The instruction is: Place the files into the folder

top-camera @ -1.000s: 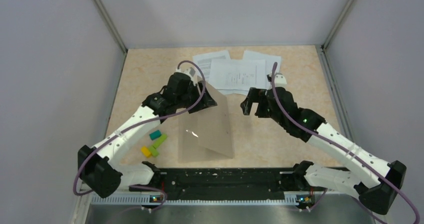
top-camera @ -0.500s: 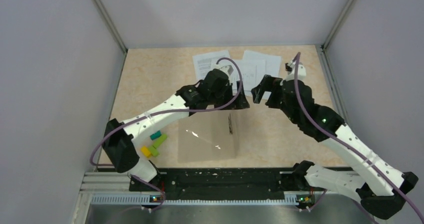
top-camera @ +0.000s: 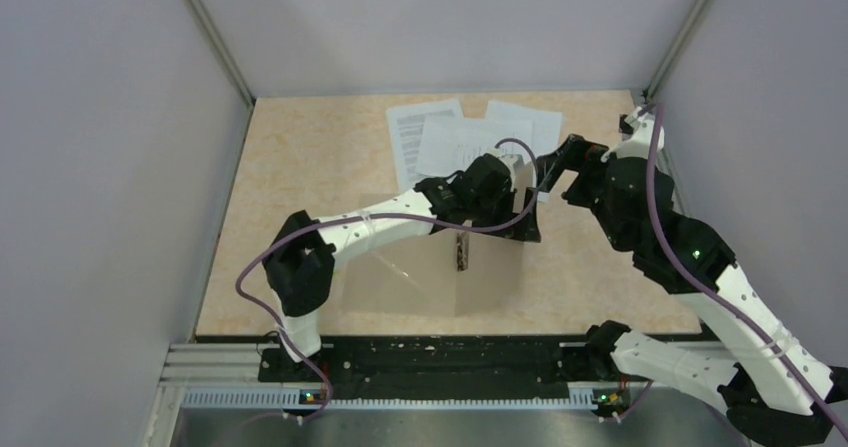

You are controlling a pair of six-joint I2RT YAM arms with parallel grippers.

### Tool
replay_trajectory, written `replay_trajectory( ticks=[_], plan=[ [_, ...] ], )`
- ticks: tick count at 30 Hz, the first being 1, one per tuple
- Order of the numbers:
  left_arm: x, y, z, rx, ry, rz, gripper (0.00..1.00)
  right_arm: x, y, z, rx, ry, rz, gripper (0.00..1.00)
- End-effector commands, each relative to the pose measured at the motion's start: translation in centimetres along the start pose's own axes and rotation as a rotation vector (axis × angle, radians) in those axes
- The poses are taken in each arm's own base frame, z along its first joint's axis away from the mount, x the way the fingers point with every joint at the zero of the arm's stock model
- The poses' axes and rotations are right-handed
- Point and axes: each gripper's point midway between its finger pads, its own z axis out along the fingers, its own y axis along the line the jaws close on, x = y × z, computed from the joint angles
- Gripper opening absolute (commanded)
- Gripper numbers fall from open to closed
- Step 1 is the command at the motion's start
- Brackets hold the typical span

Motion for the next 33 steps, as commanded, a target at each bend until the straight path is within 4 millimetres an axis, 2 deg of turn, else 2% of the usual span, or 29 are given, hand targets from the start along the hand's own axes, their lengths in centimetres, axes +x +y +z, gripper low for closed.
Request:
replay_trajectory(
  ticks=[1,4,6,17,21,24,28,30,33],
  plan=[
    [0.8,-1.3,1.5,0.095,0.045,0.051,0.99,0.3,-1.3,0.6,0.075,0.006,-0.054,0.99],
    [2.0,-1.9,1.7,0.131,0.083,0.071,0.99,0.8,-1.8,0.8,0.097,0.019,-0.073,0.99],
    [2.0,-2.2,1.3,0.140,0.070,0.065,0.99,1.0,-2.0,0.7,0.104,0.023,-0.080,0.99],
    [-1.2,-6.0,-1.3,0.237,-0.020,0.047,0.99,1.3,-2.7,0.1,0.122,0.052,-0.104,0.99],
    [-1.1,-5.7,-1.6,0.223,-0.019,0.055,0.99,1.8,-3.1,-0.3,0.122,0.065,-0.090,0.99],
    [-1.6,-2.9,-2.6,0.101,-0.067,0.034,0.99,4.0,-2.8,0.4,0.113,0.127,-0.084,0.99],
    [-2.7,5.1,-6.2,-0.125,-0.178,-0.105,0.98,9.7,-1.2,2.7,0.069,0.284,-0.054,0.97],
    [-2.4,9.0,-8.4,-0.191,-0.212,-0.172,0.98,12.9,-0.3,4.1,0.046,0.353,-0.021,0.92],
    [-1.8,13.4,-12.2,-0.246,-0.266,-0.259,0.98,17.4,0.7,6.0,0.024,0.445,0.016,0.83]
  ],
)
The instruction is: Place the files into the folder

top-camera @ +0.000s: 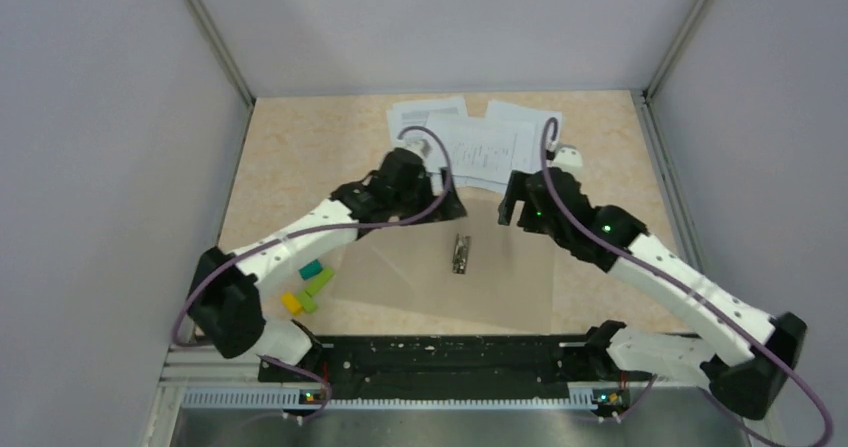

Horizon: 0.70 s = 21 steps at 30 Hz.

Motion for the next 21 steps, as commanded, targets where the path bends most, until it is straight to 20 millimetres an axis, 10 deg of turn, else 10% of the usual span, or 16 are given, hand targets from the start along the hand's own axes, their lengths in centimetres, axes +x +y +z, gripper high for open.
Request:
replay_trajectory(
  ticks=[1,12,21],
  plan=[
    [-2.5,7.2,-5.2,-0.131,-0.155,-0.133,0.98,5.4,3.0,4.6,-0.070,0.158,0.075,0.78],
    [-2.5,11.9,-8.6,-0.193,-0.196,-0.173,0.98,13.8,8.1,13.2,-0.009,0.334,-0.044,0.74],
    [-2.1,13.3,-8.0,-0.227,-0.148,-0.183,0.98,18.7,7.4,14.9,0.027,0.448,-0.128,0.69]
  ],
)
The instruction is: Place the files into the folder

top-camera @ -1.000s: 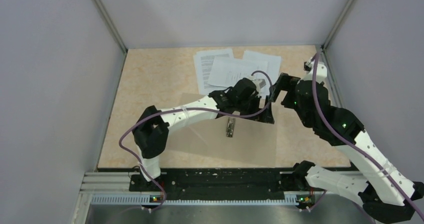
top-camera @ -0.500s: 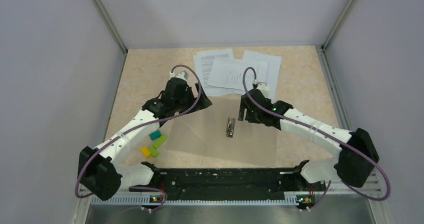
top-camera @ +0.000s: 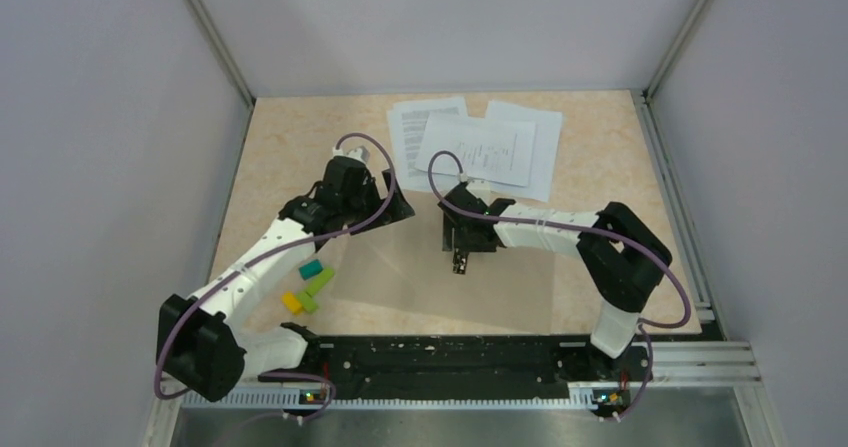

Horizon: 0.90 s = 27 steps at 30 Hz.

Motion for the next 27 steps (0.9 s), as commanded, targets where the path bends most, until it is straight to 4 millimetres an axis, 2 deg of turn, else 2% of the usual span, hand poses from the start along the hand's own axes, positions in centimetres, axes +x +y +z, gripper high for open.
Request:
replay_trajectory(
  ticks=[1,5,8,16,23,27],
  plan=[
    [-0.1,0.4,0.4,-0.006,0.019,0.013,0.98,-0.1,1.7,-0.5,-0.048,-0.015,-0.019,0.68],
    [-0.2,0.6,0.9,-0.015,0.035,0.008,0.97,0.9,1.2,-1.1,-0.020,-0.004,-0.074,0.64],
    [-0.6,0.8,1.1,-0.029,0.032,0.004,0.97,1.5,0.9,-1.8,-0.001,0.000,-0.113,0.56],
    [-1.7,1.4,1.9,-0.077,0.004,-0.032,0.97,3.2,-1.7,-2.8,0.057,0.026,-0.198,0.40],
    [-1.7,1.4,2.7,-0.097,0.024,-0.074,0.97,4.2,-3.1,-3.7,0.048,0.035,-0.249,0.32],
    [-1.4,1.5,3.5,-0.104,0.059,-0.080,0.97,5.0,-3.1,-4.5,-0.001,0.033,-0.266,0.29]
  ],
)
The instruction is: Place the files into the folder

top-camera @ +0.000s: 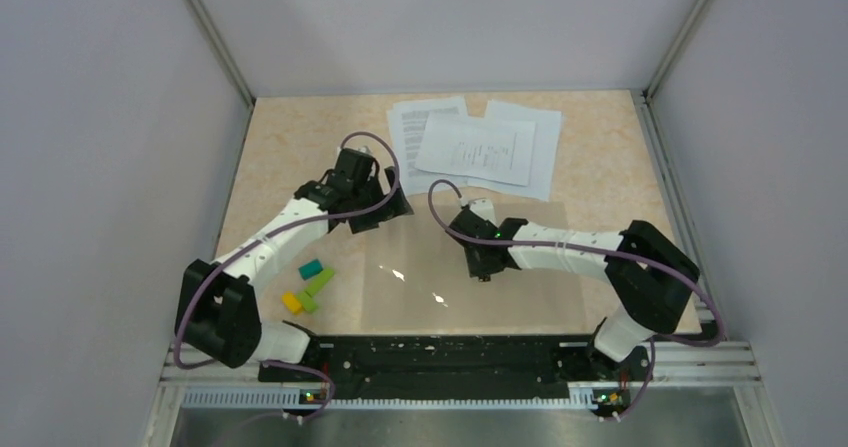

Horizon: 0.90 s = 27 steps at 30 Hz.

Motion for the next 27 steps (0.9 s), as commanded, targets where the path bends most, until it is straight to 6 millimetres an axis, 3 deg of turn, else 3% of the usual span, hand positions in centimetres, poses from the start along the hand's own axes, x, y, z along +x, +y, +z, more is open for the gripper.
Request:
replay_trajectory(
  ticks=[1,11,19,27],
  plan=[
    [-1.2,-1.1,0.4,0.012,-0.008,-0.014,0.97,0.6,0.3,-1.7,-0.060,-0.021,-0.040,0.29],
    [-1.8,-2.0,1.4,0.020,0.019,-0.011,0.97,-0.2,2.4,-2.6,-0.136,-0.020,0.053,0.29],
    [-0.5,-2.6,2.4,0.073,0.075,-0.033,0.96,-1.2,1.7,-3.6,-0.116,-0.067,0.094,0.29],
    [1.3,-2.1,3.3,0.100,0.112,-0.099,0.93,0.5,1.0,-2.7,-0.071,-0.001,0.080,0.18]
  ],
)
